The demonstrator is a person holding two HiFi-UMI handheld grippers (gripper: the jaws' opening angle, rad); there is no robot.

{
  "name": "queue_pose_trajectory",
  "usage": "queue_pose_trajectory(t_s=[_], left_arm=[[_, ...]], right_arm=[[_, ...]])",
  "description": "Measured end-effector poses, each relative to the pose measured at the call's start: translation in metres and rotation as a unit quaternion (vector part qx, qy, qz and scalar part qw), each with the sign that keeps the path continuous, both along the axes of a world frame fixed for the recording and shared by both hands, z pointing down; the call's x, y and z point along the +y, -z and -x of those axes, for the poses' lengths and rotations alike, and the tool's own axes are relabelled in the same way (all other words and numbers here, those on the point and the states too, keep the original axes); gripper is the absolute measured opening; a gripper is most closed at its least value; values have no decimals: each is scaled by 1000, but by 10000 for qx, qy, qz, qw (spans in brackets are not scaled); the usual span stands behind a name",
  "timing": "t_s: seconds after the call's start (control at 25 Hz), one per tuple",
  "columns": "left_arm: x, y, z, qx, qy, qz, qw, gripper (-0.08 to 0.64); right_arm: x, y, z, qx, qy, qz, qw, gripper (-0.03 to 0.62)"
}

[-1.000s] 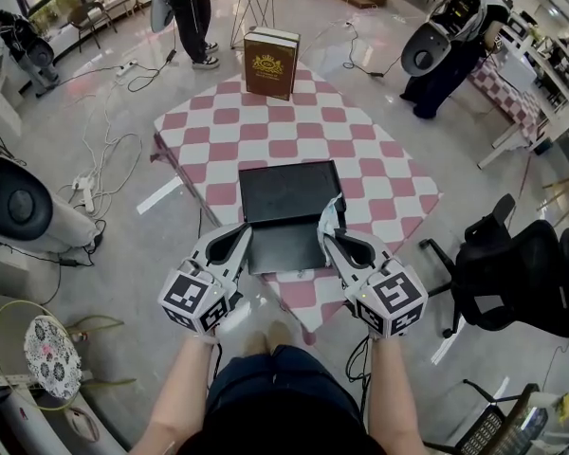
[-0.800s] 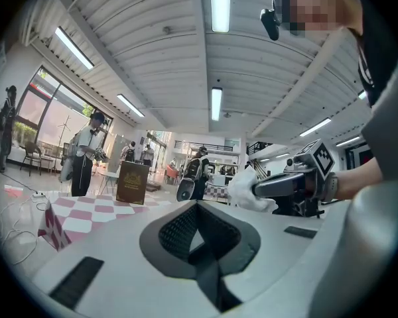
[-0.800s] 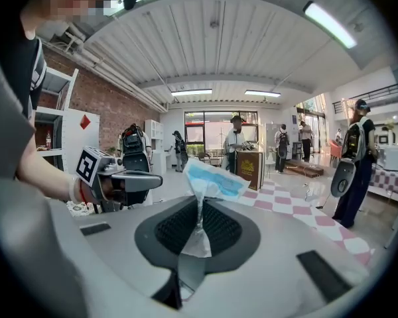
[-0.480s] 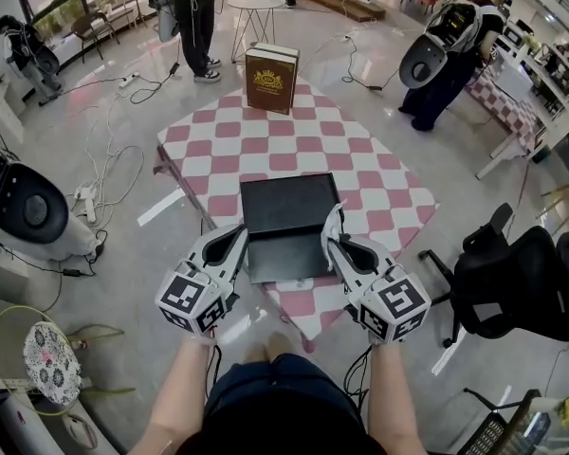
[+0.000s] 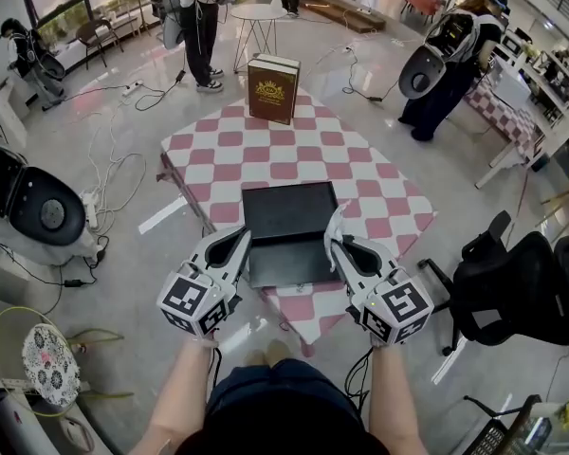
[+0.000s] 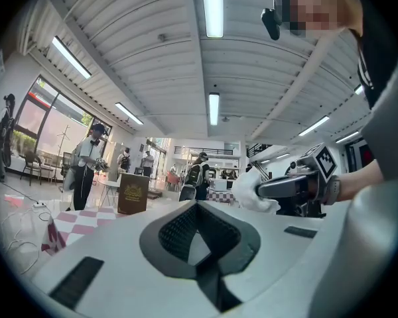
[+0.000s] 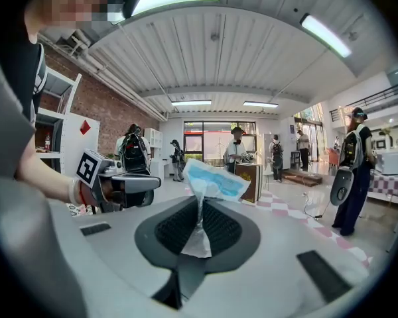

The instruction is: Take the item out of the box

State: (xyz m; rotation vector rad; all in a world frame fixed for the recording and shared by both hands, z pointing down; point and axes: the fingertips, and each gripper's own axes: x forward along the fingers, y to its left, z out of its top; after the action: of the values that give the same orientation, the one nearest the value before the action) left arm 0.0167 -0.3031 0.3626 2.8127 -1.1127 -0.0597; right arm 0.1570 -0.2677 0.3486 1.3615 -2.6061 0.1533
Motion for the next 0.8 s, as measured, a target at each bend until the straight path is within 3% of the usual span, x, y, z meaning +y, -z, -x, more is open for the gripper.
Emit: queue_pose_trajectory(t_s=[0.8], left_arm=[[11,27,5,77,172,-261,9995,0]], right_arm=[[11,30,-3,-205,-12,-402,9990,28]])
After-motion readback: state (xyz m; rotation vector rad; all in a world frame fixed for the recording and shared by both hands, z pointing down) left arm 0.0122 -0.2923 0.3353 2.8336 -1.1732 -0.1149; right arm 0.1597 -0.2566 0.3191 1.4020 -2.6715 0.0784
